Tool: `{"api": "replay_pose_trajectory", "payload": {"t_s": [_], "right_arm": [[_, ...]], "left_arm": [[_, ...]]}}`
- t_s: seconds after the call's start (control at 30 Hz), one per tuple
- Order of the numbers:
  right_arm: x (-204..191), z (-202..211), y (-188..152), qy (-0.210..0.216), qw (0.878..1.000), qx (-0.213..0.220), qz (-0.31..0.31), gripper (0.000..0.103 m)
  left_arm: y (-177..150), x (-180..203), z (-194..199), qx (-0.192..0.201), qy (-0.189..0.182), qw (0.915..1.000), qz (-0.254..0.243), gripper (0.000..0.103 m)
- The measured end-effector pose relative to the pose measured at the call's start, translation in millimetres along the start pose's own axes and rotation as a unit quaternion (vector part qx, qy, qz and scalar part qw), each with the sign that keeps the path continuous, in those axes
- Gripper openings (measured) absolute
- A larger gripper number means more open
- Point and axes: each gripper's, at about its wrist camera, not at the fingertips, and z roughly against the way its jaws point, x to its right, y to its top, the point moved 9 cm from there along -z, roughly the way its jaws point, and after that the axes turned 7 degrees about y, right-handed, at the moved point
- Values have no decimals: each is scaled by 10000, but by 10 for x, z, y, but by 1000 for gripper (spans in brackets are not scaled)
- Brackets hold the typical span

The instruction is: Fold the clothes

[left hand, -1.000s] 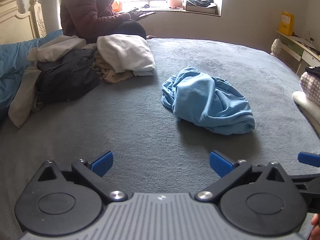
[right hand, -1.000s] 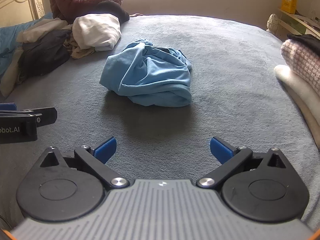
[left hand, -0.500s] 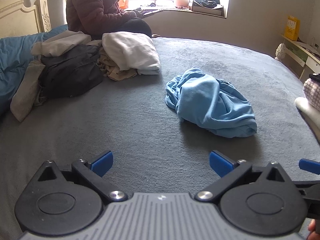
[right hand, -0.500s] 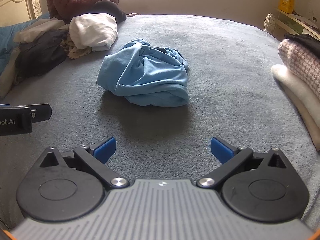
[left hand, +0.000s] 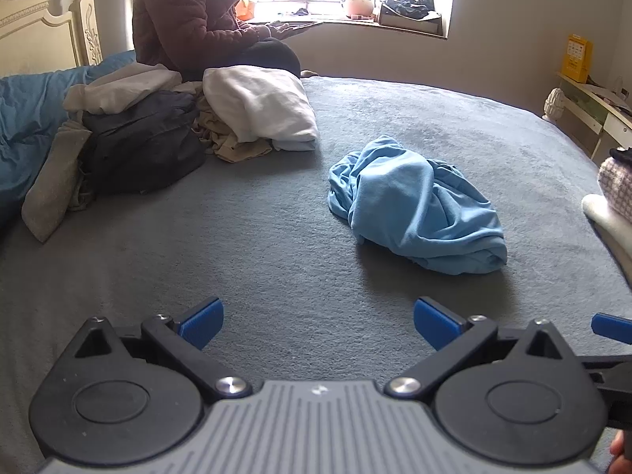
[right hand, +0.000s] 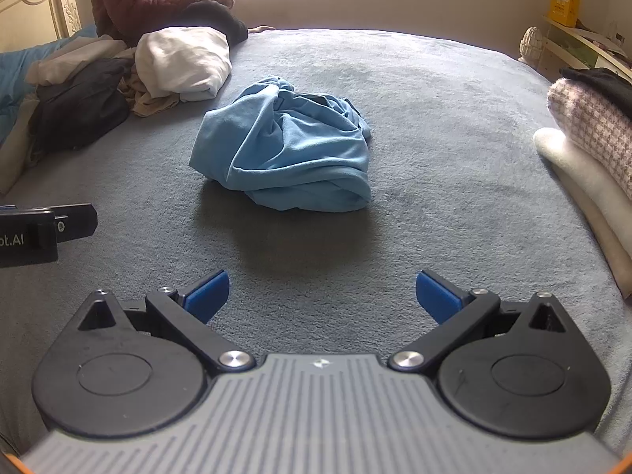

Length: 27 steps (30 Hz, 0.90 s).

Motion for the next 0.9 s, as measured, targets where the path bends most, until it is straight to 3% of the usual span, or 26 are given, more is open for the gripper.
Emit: {"api": "replay_pose_trajectory", "payload": {"t_s": [0.9], "right_arm": [[11,18,-4,-42,10000,4,-19,101]], "left_arm": [[-1,-2,22,6,-85,10000,40,103]]}}
